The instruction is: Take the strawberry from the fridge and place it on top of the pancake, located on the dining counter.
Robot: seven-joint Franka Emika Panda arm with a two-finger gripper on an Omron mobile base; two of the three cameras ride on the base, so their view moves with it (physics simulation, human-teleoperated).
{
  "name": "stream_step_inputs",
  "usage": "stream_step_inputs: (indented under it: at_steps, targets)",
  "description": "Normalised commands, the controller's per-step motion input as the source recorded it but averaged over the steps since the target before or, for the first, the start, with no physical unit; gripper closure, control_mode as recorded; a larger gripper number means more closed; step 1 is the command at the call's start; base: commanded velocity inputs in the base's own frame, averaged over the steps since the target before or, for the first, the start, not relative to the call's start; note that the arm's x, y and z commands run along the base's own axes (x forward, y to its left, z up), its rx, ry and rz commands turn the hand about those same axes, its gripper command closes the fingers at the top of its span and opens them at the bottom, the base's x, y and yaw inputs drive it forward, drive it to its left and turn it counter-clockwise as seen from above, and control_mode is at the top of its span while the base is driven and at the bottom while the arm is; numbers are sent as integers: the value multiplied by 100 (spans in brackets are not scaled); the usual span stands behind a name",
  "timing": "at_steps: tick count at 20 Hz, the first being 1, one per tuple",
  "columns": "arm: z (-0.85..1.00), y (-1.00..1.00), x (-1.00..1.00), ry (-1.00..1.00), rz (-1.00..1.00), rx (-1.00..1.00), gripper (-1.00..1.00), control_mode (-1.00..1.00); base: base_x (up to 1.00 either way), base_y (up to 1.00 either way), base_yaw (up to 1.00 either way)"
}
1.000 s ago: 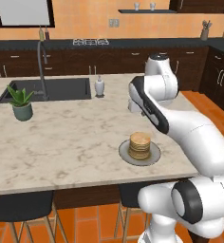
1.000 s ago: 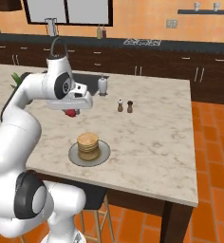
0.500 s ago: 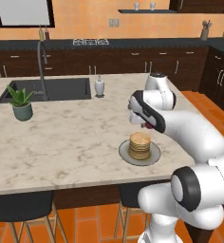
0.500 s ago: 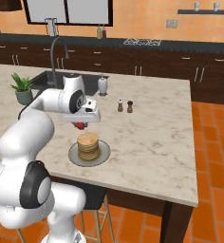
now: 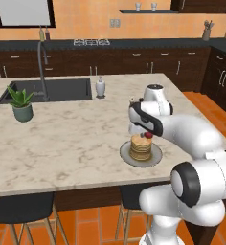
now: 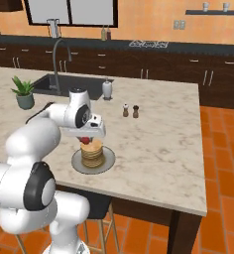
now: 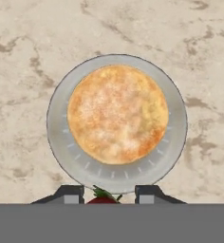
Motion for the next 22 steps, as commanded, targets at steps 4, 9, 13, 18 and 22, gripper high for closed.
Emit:
stream_step_inputs:
  at_steps: [4, 9, 13, 18, 22]
  targets:
    - [-28, 1, 42, 0, 0, 0, 100, -100, 0, 0, 0]
    - [-23, 0, 33, 0, 0, 0, 100, -100, 0, 0, 0]
    - [-2, 2, 23, 0, 0, 0, 100, -100, 0, 0, 0]
    - [-8, 5, 24, 0, 0, 0, 100, -100, 0, 0, 0]
    - [-29, 1, 4, 0, 0, 0, 100, -100, 0, 0, 0]
